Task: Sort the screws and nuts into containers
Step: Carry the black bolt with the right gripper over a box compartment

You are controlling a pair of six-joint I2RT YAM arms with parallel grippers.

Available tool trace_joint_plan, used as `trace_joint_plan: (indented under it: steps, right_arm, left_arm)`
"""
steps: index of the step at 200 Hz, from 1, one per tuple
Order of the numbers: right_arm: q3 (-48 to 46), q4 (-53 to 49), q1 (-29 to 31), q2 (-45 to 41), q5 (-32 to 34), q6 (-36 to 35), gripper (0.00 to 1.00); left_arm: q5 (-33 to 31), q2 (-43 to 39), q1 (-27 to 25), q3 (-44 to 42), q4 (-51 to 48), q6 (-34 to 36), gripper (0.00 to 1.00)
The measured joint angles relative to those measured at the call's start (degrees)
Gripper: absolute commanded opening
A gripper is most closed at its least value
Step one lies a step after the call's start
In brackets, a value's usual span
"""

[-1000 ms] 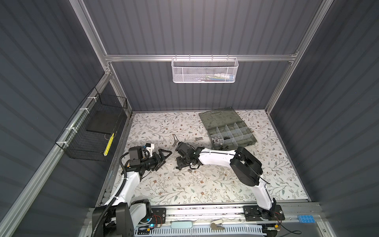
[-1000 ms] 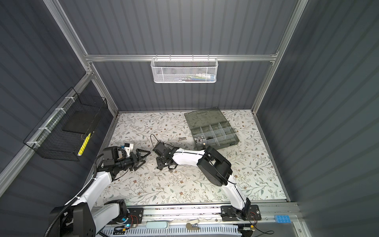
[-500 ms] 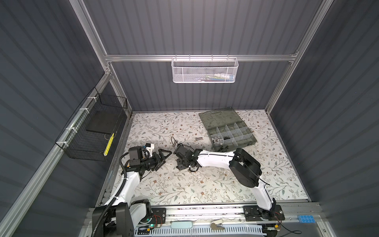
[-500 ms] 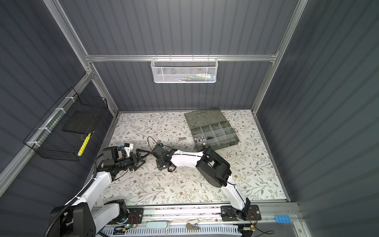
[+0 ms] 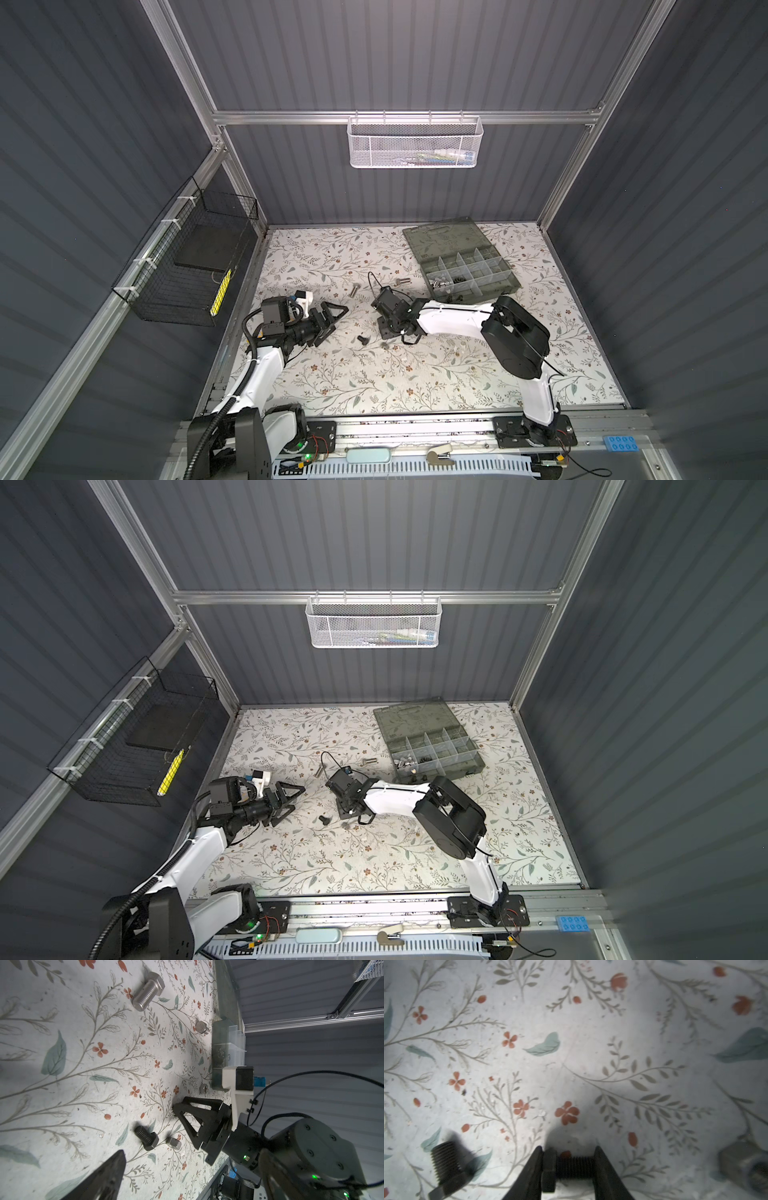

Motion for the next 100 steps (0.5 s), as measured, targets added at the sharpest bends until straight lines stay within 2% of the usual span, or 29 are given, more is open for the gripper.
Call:
trace_joint_plan:
  steps: [57, 100]
  right_arm:
    - [-5.62, -0.55, -4.48, -4.61, 0.42, -1.81, 0.35]
    - [-6.51, -2.03, -6.64, -8.66, 0.35, -3.78, 0.35]
  left_arm:
    - [-0.02, 1.18, 0.00, -0.02, 0.00, -0.04, 1.00]
    - [-0.02, 1.27, -0.02, -0.07, 0.22, -0.59, 1.00]
